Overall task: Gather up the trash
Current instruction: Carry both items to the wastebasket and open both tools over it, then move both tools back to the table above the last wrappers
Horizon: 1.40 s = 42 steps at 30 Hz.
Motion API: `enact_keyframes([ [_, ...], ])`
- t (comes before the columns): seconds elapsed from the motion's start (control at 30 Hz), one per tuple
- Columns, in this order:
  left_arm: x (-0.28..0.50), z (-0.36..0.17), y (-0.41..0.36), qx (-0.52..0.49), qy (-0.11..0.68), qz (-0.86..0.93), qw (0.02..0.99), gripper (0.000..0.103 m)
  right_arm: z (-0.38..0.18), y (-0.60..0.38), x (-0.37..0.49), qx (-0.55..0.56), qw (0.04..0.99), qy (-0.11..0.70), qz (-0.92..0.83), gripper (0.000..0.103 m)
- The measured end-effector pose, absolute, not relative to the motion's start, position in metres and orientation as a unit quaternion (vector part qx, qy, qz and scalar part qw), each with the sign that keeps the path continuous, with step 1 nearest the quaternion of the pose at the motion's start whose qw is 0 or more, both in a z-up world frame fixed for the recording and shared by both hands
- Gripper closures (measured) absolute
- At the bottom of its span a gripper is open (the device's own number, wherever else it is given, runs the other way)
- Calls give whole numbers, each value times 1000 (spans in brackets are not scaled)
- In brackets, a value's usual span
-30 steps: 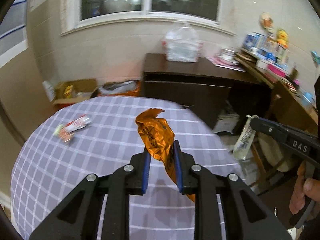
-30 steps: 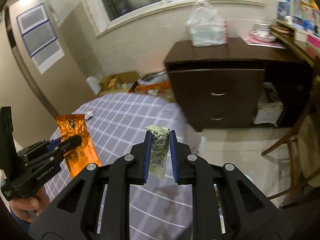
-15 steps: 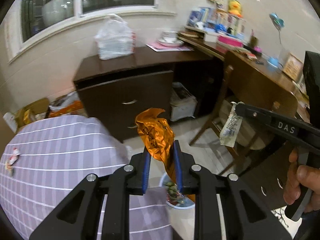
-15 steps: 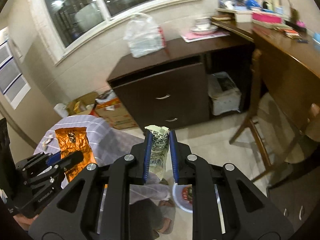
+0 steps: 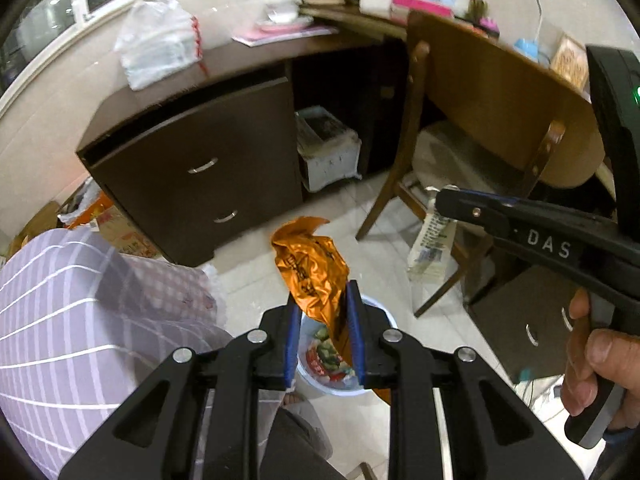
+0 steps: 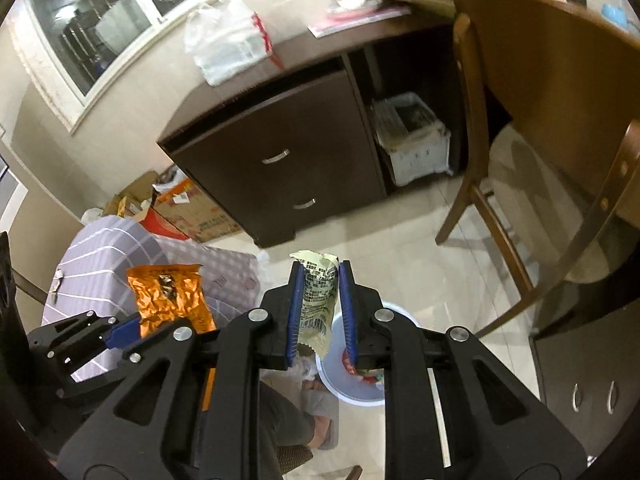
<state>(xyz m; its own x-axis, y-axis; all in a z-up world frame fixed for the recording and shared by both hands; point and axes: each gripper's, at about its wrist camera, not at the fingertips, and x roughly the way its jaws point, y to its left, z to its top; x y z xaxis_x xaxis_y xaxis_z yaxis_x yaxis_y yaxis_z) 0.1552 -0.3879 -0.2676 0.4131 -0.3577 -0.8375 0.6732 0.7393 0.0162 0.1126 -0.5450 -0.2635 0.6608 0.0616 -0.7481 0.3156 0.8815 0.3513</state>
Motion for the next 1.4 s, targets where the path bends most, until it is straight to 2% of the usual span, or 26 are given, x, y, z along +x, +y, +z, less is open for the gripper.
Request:
enact_keyframes([
  [0.07,157,-281,-396,199,454,-312,811,80,-278,-550,116,244,872,418,-72,83],
  [0.1,158,-284,-398,209,456,-308,808,73,-287,-553,118,253,866,426,-72,82],
  [0.13,158,-286,-399,216,454,-304,809,55,-295,-556,119,260,860,433,-73,71],
  [0.17,157,-285,-398,221,445,-301,814,42,-299,-558,120,267,856,437,-75,54],
  [0.2,157,-282,-396,223,436,-298,820,18,-304,-560,118,275,853,437,-80,33],
  [0.23,155,-279,-394,224,422,-292,829,13,-305,-561,116,279,853,433,-82,31],
  [0.27,155,-276,-393,225,414,-289,833,13,-305,-562,117,281,853,433,-83,31],
  [0.3,156,-274,-392,226,413,-288,834,13,-306,-563,117,285,850,434,-84,26],
  [0.33,159,-272,-391,225,414,-286,834,13,-307,-565,117,289,848,435,-87,17],
  [0.43,163,-262,-383,214,411,-278,841,13,-302,-565,118,289,848,433,-99,6],
  [0.93,155,-198,-332,158,356,-266,882,12,-243,-524,129,245,878,401,-92,6],
  [1.4,153,-151,-245,106,316,-216,918,12,-182,-436,151,189,907,375,-33,6],
])
